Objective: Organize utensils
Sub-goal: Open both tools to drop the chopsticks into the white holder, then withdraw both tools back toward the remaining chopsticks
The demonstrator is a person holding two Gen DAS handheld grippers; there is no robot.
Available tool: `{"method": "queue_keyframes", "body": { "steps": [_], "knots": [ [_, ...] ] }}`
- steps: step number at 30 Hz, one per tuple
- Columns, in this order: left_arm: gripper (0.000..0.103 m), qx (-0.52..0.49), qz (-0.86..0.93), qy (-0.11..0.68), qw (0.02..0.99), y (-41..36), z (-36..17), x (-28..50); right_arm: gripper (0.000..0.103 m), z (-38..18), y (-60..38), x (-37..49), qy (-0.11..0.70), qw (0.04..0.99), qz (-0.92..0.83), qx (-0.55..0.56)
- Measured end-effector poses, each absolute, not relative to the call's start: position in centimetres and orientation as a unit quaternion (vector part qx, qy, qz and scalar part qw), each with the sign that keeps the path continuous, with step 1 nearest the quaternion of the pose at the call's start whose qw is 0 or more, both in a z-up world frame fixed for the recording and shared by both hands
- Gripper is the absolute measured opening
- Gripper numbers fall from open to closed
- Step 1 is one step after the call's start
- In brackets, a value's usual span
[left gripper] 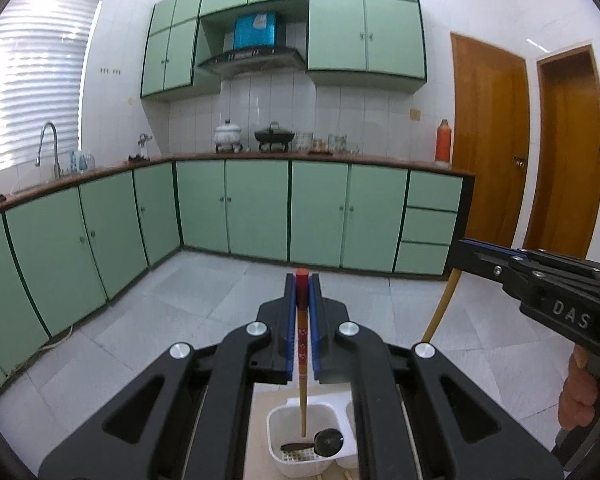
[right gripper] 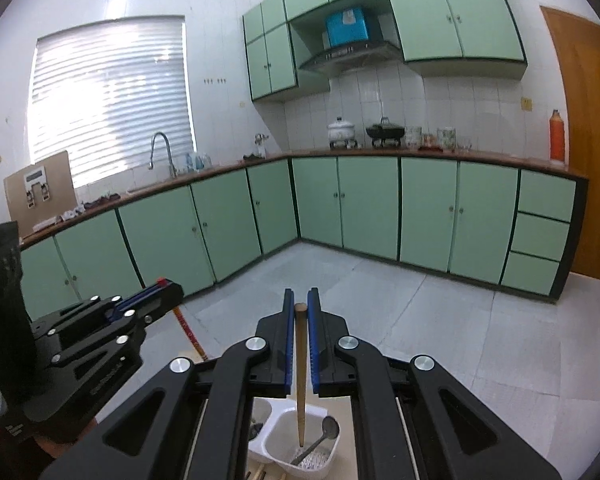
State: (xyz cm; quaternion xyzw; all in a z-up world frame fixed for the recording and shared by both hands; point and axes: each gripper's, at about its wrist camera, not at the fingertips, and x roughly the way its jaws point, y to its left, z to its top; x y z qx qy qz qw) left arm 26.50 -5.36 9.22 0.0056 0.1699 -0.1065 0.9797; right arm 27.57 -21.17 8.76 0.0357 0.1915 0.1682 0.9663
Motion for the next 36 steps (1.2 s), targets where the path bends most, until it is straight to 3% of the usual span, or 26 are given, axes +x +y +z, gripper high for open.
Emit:
{"method": "queue_keyframes", "body": {
  "steps": [7, 9, 15, 17, 20, 29, 36],
  "knots": [
    [0.007, 0.003, -0.105, 0.209, 0.972, -4.7, 6.0, 27.8, 0.007, 5.7, -20.5, 28.0, 0.225, 0.957, 0.179, 0.03],
    [0.02, 0.001, -0.106, 0.217, 0.97, -4.5, 5.5, 27.8, 0.008, 5.1, -20.5, 27.8, 0.232, 0.956, 0.18, 0.03],
    [0.04, -0.002, -0.107, 0.21, 0.972, -3.9, 4.9, 26.1, 0.029, 4.4, -21.3, 27.1, 0.234, 0.955, 0.175, 0.039],
    [0.046, -0.006, -0.105, 0.202, 0.974, -3.7, 4.8, 25.2, 0.044, 4.4, -21.6, 26.0, 0.222, 0.96, 0.167, 0.039],
    [0.056, -0.009, -0.095, 0.179, 0.979, -3.2, 4.8, 23.2, 0.054, 4.3, -22.0, 24.2, 0.203, 0.966, 0.155, 0.035],
    [0.076, -0.02, -0.052, 0.136, 0.989, -2.1, 2.5, 15.6, 0.086, 1.5, -22.9, 16.9, 0.152, 0.983, 0.1, 0.036],
    [0.083, -0.006, -0.031, 0.158, 0.987, -2.5, -1.8, 11.0, 0.091, -3.4, -22.9, 12.1, 0.163, 0.984, 0.051, 0.041]
  ]
}}
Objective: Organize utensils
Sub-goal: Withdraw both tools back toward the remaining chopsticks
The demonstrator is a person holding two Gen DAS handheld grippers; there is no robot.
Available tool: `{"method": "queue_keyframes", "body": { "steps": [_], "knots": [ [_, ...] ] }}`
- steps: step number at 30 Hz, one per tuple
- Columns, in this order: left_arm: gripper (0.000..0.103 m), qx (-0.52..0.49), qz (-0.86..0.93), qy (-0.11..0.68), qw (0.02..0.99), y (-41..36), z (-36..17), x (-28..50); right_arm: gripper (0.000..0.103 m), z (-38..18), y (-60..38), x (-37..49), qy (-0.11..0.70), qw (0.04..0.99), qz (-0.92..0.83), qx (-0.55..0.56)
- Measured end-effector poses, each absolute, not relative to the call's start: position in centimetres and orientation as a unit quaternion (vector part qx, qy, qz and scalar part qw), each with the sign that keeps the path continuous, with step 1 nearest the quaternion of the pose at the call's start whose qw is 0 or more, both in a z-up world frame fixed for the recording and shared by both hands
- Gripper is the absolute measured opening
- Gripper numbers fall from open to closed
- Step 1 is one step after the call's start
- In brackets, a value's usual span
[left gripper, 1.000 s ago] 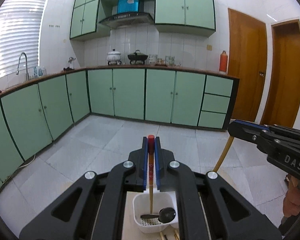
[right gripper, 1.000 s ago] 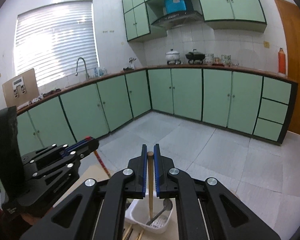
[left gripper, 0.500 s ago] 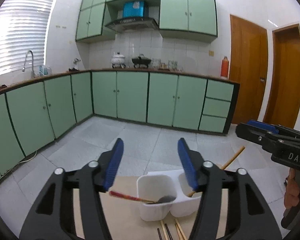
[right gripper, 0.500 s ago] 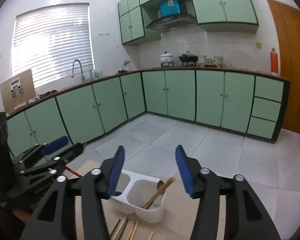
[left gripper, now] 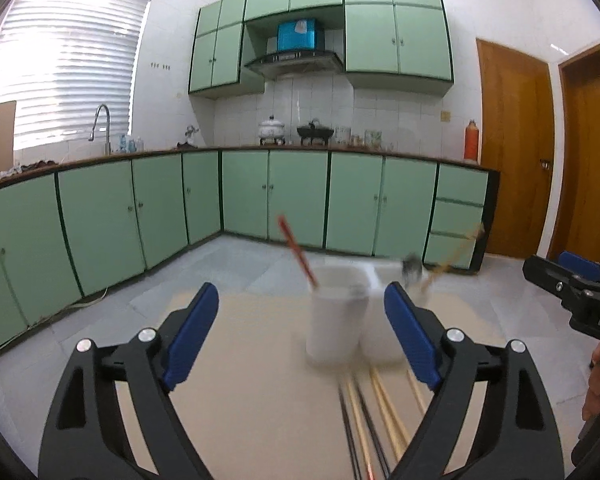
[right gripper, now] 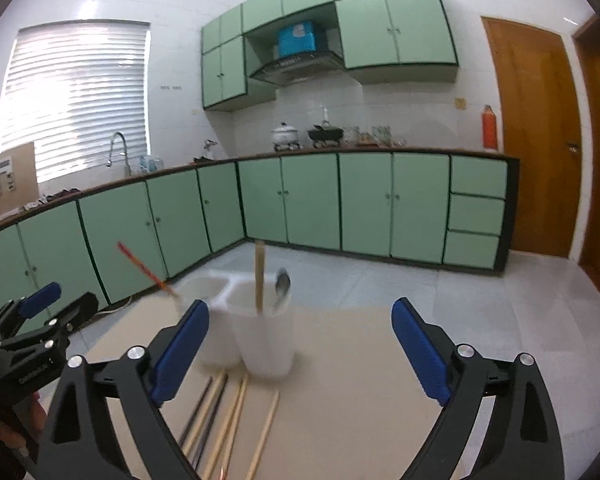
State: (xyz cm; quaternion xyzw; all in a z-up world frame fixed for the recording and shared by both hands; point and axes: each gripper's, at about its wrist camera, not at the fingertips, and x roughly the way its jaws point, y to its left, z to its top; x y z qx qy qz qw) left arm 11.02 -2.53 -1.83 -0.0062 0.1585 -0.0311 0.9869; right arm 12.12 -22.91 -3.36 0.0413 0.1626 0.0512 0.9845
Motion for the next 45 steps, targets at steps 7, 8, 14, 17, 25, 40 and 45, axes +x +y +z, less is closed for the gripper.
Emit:
{"method": "queue_keyframes", "body": {
  "steps": [7, 8, 14, 17, 25, 40, 45],
  "knots": [
    [0.084, -0.002, -0.031, 0.221, 0.975, -2.1, -6.5, 8.2, 0.091, -8.2, -23.0, 9.3, 0.216, 0.975, 0.026, 0.053],
    [0.084, 0.001, -0.031, 0.226, 0.974, -2.1, -6.9, 7.9, 0.091, -8.5, -23.1, 9.2, 0.222, 0.973, 0.024, 0.051],
    [0.084, 0.005, -0.026, 0.258, 0.966, -1.9, -9.1, 5.8, 0.087, -11.1, -22.6, 7.3, 0.254, 0.966, 0.017, 0.049],
    [0.084, 0.008, -0.025, 0.264, 0.964, -1.9, -9.7, 5.1, 0.082, -12.1, -22.4, 6.6, 0.271, 0.961, 0.015, 0.058],
    [0.083, 0.015, -0.023, 0.277, 0.961, -2.2, -10.3, 3.5, 0.067, -13.4, -21.6, 4.8, 0.291, 0.955, 0.023, 0.046],
    [0.069, 0.015, -0.042, 0.337, 0.941, -2.7, -11.5, 3.4, 0.032, -15.7, -19.5, 3.7, 0.351, 0.932, 0.08, 0.051],
    [0.066, 0.01, -0.056, 0.37, 0.927, -3.5, -12.7, 3.6, 0.026, -16.5, -18.6, 3.5, 0.37, 0.923, 0.092, 0.047]
  ]
}}
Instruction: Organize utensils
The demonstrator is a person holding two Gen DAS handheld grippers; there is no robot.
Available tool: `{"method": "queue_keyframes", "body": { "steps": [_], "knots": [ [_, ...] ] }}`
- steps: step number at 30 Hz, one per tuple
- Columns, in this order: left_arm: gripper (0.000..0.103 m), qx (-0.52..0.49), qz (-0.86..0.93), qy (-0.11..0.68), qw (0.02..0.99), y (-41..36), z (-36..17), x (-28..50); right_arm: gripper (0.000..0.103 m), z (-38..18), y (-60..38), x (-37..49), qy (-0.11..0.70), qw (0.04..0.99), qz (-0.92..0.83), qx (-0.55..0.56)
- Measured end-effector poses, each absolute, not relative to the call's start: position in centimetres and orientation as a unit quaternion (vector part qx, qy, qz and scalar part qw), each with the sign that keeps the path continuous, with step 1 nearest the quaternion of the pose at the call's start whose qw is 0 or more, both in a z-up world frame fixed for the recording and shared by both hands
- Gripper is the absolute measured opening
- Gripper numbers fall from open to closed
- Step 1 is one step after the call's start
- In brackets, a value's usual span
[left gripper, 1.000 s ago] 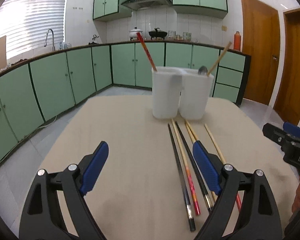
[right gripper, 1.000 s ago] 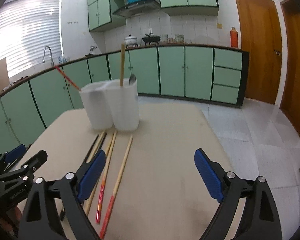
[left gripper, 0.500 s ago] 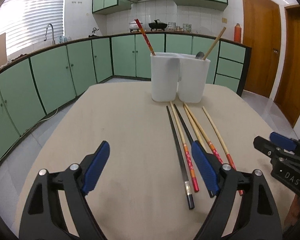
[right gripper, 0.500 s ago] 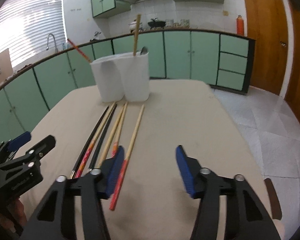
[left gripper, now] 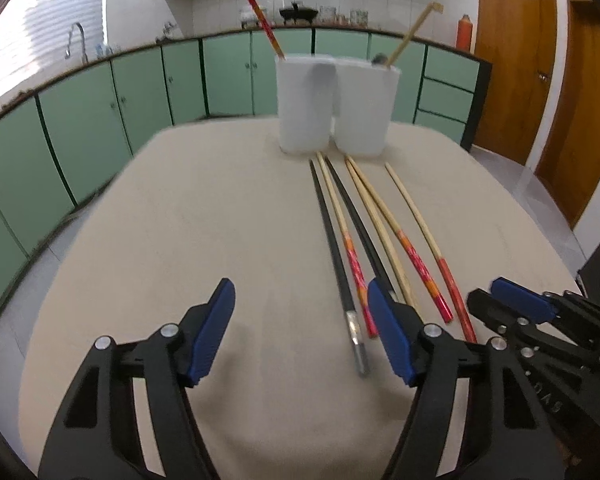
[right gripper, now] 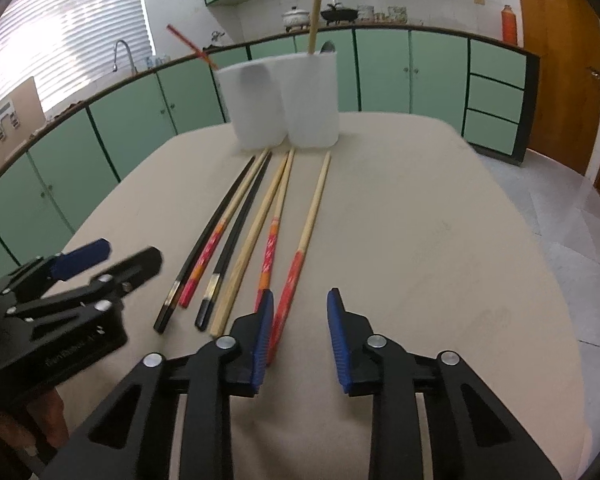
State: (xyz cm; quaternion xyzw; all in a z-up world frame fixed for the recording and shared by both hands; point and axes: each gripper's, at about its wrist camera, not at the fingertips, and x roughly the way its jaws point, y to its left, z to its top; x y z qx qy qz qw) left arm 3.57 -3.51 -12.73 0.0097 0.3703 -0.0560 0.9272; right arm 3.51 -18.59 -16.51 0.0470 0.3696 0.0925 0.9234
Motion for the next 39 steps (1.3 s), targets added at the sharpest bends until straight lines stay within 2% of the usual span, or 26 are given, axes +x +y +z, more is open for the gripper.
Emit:
{"method": "queue_keyframes", "body": {
  "steps": [15, 20, 23, 27, 39],
  "knots": [
    [0.058, 0.005, -0.058, 0.415, 0.908, -3.9, -14.8, 4.3, 0.019, -17.0, -17.8, 3.7, 0.389, 0.915, 0.101, 0.035],
    [0.046, -0.003, -0.053, 0.414, 0.909, -3.5, -14.6, 4.2, 0.009, -17.0, -18.3, 3.9, 0.392, 0.915, 0.091, 0.038],
    [0.032, -0.01, -0.047, 0.414, 0.909, -3.2, -14.5, 4.3, 0.006, -17.1, -19.0, 4.0, 0.392, 0.915, 0.082, 0.044],
    [0.008, -0.018, -0.042, 0.415, 0.909, -2.7, -14.3, 4.5, 0.006, -17.2, -20.0, 4.2, 0.392, 0.916, 0.07, 0.055],
    [0.006, -0.033, -0.033, 0.408, 0.912, -2.1, -13.8, 4.9, 0.006, -16.9, -21.8, 4.5, 0.384, 0.92, 0.045, 0.066]
  ]
}}
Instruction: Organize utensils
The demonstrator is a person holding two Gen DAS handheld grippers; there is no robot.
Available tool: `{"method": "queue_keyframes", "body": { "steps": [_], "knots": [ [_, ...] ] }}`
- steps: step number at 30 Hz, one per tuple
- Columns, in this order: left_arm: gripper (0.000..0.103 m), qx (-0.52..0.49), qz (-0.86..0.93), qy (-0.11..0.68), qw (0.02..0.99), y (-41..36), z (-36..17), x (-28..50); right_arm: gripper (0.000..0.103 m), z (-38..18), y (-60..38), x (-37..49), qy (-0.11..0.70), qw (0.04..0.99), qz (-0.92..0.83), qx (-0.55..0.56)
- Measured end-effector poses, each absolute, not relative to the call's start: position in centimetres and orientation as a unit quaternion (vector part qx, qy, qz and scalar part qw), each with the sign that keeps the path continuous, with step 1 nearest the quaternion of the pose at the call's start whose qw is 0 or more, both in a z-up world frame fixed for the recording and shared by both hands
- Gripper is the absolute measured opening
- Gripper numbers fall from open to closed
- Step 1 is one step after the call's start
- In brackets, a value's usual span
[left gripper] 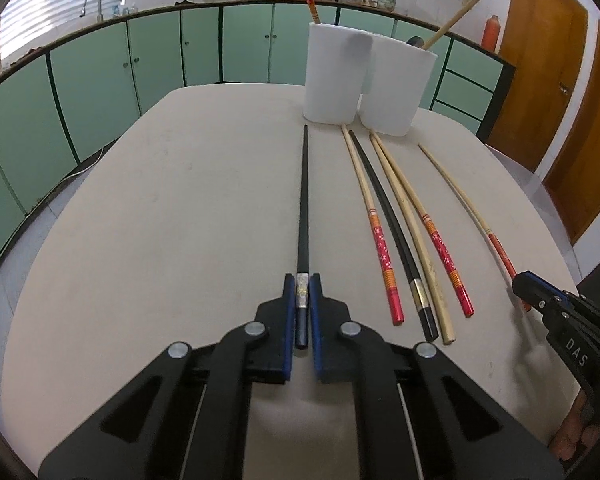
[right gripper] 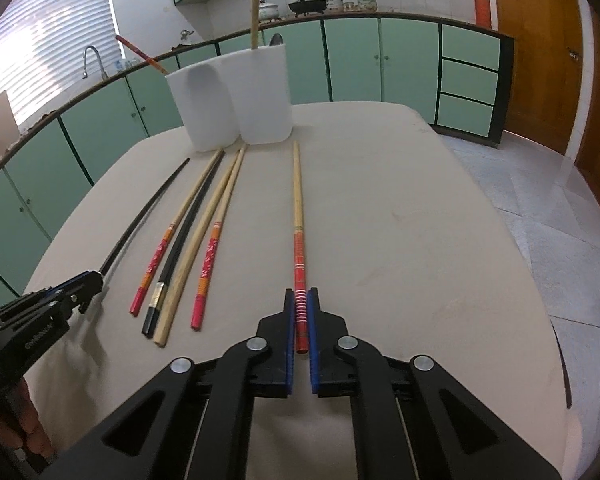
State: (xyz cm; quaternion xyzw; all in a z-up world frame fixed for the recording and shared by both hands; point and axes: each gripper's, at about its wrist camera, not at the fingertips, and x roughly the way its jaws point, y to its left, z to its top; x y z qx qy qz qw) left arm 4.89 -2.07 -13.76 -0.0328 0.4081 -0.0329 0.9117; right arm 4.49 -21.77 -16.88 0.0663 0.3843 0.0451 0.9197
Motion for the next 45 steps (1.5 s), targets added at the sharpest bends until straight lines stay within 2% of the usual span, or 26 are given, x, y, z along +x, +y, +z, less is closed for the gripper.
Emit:
{"method": "queue_keyframes", "body": {
  "steps": [5, 7, 9, 19, 30, 32, 37, 45],
  "knots": [
    [0.011, -0.037, -0.04, 0.422, 0.905, -2.1, -14.4, 5.3, 0.007, -17.1, -21.8, 4.7, 0.391, 0.916, 0.056, 0.068],
    [0.028, -0.033, -0.041, 0.421, 0.905, -2.2, -14.3, 5.2, 0.009, -17.1, -22.0, 4.6, 0.39, 0.916, 0.059, 0.072],
    [0.033, -0.027, -0.04, 0.421, 0.906, -2.4, -14.4, 5.1, 0.013, -17.2, -22.0, 4.6, 0.392, 0.915, 0.062, 0.072],
    [0.034, -0.017, -0.037, 0.42, 0.907, -2.8, -14.4, 4.9, 0.014, -17.4, -21.8, 4.4, 0.397, 0.913, 0.073, 0.062],
    [0.032, -0.018, -0.036, 0.42, 0.907, -2.8, -14.4, 4.8, 0.011, -17.4, -21.6, 4.4, 0.397, 0.914, 0.067, 0.05],
    [0.029, -0.018, -0.034, 0.42, 0.907, -2.8, -14.4, 4.8, 0.009, -17.4, -21.4, 4.4, 0.397, 0.914, 0.066, 0.047],
    [0.007, -0.025, -0.03, 0.419, 0.907, -2.4, -14.4, 4.8, 0.006, -17.4, -21.5, 4.5, 0.398, 0.914, 0.067, 0.044],
    [0.006, -0.027, -0.031, 0.407, 0.913, -2.1, -13.4, 4.9, 0.006, -16.4, -21.8, 4.3, 0.383, 0.92, 0.069, 0.043]
  ]
}}
